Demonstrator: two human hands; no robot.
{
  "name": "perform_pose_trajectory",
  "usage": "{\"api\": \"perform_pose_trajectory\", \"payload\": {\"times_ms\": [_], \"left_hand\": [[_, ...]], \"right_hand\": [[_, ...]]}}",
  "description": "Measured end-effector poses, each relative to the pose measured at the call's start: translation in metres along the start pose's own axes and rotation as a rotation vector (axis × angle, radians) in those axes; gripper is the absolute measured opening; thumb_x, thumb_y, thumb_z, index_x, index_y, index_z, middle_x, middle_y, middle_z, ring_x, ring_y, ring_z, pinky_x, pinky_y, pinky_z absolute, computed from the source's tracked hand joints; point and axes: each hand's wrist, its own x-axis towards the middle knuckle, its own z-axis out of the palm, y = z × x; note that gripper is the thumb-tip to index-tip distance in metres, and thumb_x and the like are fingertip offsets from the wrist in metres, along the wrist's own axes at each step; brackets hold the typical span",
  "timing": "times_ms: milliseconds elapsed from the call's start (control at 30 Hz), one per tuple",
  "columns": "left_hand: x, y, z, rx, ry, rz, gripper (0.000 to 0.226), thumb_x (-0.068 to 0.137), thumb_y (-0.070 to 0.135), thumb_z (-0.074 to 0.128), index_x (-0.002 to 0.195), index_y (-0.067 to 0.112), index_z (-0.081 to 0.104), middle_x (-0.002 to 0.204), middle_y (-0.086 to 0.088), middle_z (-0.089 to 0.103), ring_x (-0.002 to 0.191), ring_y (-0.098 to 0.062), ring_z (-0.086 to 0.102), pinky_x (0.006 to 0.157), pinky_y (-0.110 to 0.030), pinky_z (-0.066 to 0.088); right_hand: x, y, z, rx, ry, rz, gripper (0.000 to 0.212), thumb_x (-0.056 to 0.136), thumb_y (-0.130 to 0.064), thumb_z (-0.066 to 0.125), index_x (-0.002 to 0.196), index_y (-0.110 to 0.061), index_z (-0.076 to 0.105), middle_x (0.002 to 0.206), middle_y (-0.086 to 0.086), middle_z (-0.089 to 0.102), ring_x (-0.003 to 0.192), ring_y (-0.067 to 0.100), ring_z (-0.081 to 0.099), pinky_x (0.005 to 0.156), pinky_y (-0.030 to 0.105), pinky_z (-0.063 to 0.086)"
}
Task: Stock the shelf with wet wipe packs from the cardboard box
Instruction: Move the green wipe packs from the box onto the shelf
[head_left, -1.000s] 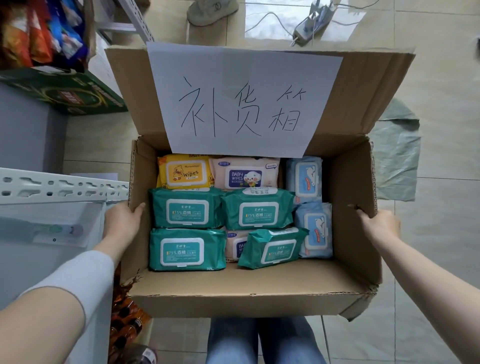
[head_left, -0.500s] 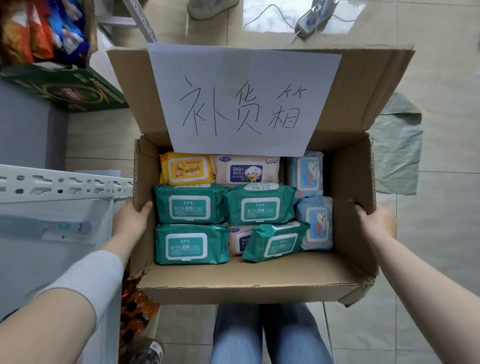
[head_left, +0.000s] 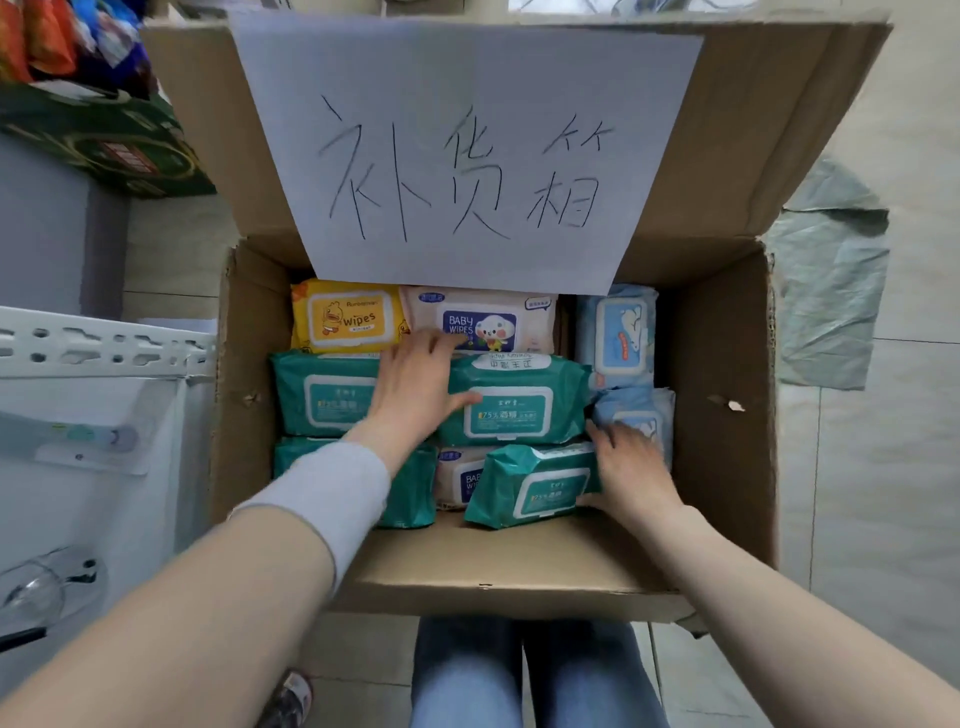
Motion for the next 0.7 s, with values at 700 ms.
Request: {"api": "perform_pose_trajectory", "payload": {"times_ms": [700], "left_hand": [[-0.061, 0.012, -0.053, -0.546, 0.067, -0.141, 0.041, 0.067, 0.032, 0.08, 0.093, 0.023, 0.05, 0.096, 0.004, 0.062, 0.089, -0.018, 0.058, 0.075, -0.031, 0.048]], "right_hand": [[-0.066, 0.021, -0.026, 0.97, 0.083, 0.078, 0.042, 0.057, -0.027, 0.088, 0.089, -0.026, 0.06, 0.092, -0.012, 0.066, 0.088, 0.007, 0.062, 0.072, 0.02, 0.051]]}}
